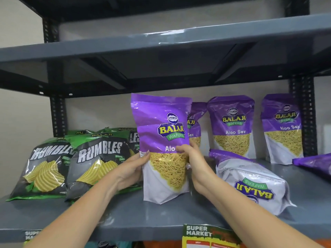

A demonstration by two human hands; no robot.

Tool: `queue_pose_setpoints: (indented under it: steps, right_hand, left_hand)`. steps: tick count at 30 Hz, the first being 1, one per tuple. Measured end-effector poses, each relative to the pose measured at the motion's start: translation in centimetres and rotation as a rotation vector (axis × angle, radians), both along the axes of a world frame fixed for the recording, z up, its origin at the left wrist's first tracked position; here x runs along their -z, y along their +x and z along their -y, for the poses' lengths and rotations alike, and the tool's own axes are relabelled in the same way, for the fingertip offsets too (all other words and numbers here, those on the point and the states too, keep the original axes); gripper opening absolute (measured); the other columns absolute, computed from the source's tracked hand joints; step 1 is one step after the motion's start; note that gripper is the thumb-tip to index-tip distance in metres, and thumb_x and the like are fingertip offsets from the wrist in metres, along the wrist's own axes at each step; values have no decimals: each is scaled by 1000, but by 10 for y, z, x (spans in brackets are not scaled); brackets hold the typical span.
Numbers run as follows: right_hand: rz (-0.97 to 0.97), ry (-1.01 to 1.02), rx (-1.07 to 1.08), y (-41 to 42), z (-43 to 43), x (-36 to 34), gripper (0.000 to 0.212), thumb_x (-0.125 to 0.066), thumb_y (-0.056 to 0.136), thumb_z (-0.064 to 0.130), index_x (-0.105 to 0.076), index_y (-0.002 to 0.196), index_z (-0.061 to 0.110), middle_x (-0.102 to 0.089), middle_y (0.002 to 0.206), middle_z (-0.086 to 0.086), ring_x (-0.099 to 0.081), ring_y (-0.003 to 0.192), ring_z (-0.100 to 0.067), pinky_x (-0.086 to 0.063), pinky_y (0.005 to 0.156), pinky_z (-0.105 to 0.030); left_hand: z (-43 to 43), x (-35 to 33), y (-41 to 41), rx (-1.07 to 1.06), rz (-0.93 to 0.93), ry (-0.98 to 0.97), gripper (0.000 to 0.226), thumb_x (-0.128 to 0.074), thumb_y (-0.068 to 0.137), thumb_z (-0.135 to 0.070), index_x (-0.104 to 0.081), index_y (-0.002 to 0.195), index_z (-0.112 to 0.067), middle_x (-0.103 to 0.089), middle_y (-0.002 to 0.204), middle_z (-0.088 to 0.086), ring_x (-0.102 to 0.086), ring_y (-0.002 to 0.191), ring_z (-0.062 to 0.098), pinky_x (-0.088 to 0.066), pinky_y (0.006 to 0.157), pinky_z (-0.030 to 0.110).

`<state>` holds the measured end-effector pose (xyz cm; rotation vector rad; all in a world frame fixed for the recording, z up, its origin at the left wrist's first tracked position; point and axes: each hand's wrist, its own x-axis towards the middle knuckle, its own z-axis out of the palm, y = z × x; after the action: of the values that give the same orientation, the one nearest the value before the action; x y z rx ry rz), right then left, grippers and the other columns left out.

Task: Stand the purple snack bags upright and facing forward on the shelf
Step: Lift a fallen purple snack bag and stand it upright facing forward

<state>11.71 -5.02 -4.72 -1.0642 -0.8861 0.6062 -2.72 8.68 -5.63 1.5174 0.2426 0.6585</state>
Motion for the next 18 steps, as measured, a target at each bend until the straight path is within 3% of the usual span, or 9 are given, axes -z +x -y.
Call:
queue_pose_setpoints:
  steps: [2, 4, 6, 7, 11, 15, 17, 18]
  right_hand:
    - [21, 21, 1, -1, 1, 5, 59, -69, 80, 22, -47, 134, 23, -71, 112, -5, -69, 86, -7, -48, 67, -19]
    - [63, 40, 45, -3, -1, 10, 67, -74, 76, 36, -47, 135, 22, -67, 121, -13, -68, 100, -14, -50, 83, -25]
    - [96, 46, 96, -4, -4, 11, 77, -71, 68, 58, -54, 132, 17, -67, 121, -14, -67, 105, -16, -50, 96, -31]
    - [99, 64, 126, -4, -6, 12, 71, -68, 69, 60, -61, 124, 15, -69, 117, -15, -67, 104, -18, -50, 97, -34]
    - [93, 111, 238, 0, -8, 7, 7, -64, 87, 13, -70, 87, 11, -68, 91, -11, -59, 84, -18, -48, 75, -25]
    - [101, 131, 223, 1, -10, 3, 16, -65, 86, 8, -64, 74, 18, -58, 78, -7, -52, 77, -17, -44, 70, -25]
    - [81, 105, 162, 2, -11, 3, 3, -66, 87, 15, -65, 84, 17, -63, 82, -5, -59, 80, -17, -49, 76, -25]
    - [84, 86, 128, 2, -12, 4, 9, -66, 87, 22, -66, 93, 15, -67, 90, -5, -63, 87, -18, -51, 84, -28]
  left_hand:
    - [3, -1, 2, -68, 15, 6, 27, -69, 80, -37, -69, 100, -18, -80, 88, -2, -75, 76, 9, -59, 65, 26]
    - [4, 2, 10, -309, 14, 35, 15, -55, 94, -30, -65, 100, -20, -77, 84, -4, -69, 69, 7, -54, 66, 27]
    - [2, 8, 19, -532, 96, 46, 14, -57, 95, -25, -64, 105, -18, -71, 100, 6, -63, 78, 12, -49, 74, 32]
    - [3, 11, 22, -597, 151, 43, 12, -58, 95, -21, -65, 105, -18, -69, 107, 10, -61, 84, 16, -49, 80, 36]
    - [17, 16, 27, -763, 341, 80, 18, -62, 92, -9, -68, 87, -26, -70, 99, 9, -63, 92, 21, -50, 91, 43]
    - [17, 15, 29, -805, 396, 70, 18, -66, 89, -9, -69, 81, -25, -70, 88, 4, -63, 92, 24, -50, 90, 43]
    - [23, 13, 29, -827, 380, 83, 7, -65, 90, -27, -68, 84, -27, -70, 89, 2, -63, 92, 24, -49, 85, 41]
    - [26, 12, 30, -797, 356, 82, 18, -60, 90, -43, -68, 88, -27, -72, 93, 2, -65, 92, 22, -50, 84, 38]
